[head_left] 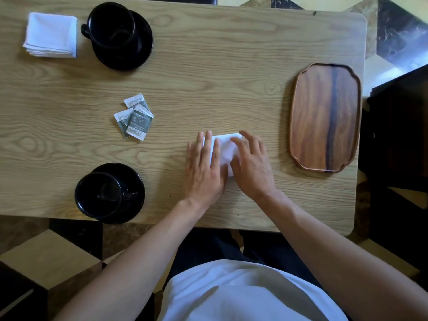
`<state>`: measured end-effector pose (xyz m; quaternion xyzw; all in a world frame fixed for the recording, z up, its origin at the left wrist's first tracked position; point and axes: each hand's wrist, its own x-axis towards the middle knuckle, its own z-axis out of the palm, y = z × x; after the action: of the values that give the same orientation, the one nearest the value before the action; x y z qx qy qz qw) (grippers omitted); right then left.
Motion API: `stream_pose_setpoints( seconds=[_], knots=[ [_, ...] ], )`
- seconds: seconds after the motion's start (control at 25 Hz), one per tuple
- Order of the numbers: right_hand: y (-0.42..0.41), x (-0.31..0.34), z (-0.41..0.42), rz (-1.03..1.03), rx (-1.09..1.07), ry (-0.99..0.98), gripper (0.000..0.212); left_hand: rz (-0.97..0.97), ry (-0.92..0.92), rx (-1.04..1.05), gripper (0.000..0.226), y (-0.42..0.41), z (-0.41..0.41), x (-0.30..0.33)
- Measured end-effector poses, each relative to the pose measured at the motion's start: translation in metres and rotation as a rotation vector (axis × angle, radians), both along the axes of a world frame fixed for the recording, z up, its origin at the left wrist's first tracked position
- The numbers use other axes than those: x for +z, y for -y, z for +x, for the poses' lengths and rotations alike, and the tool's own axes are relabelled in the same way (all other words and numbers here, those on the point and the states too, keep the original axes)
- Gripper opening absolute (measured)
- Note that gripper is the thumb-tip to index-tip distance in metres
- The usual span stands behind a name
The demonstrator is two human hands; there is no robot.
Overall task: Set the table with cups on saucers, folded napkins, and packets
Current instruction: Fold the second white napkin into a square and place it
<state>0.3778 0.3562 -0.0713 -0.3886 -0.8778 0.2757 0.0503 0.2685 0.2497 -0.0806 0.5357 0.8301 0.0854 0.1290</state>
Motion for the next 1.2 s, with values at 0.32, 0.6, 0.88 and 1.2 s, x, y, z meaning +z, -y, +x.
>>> stream_pose_setpoints(
  seconds=[0.32, 0.6, 0.88, 1.2],
  knots=[
    [-0.016, -0.035, 0.019, 0.153, 0.336, 0.177, 0.058, -0.133, -0.048, -0.053, 0.069, 0.003, 0.003, -0.030],
    [-0.022, -0.014, 0.006, 0.017, 0.260, 0.176, 0.069, 0.039, 0.119, 0.020, 0.066, -0.003, -0.011, -0.006],
    [-0.045, 0.001, -0.018, -0.060, 0.121, 0.197, 0.053, -0.144, 0.076, 0.064, 0.052, -0.031, -0.052, 0.010],
    [-0.035, 0.011, -0.006, -0.558, -0.161, -0.023, 0.044, -0.053, 0.873, 0.281, 0.026, -0.018, -0.073, 0.030]
  ],
)
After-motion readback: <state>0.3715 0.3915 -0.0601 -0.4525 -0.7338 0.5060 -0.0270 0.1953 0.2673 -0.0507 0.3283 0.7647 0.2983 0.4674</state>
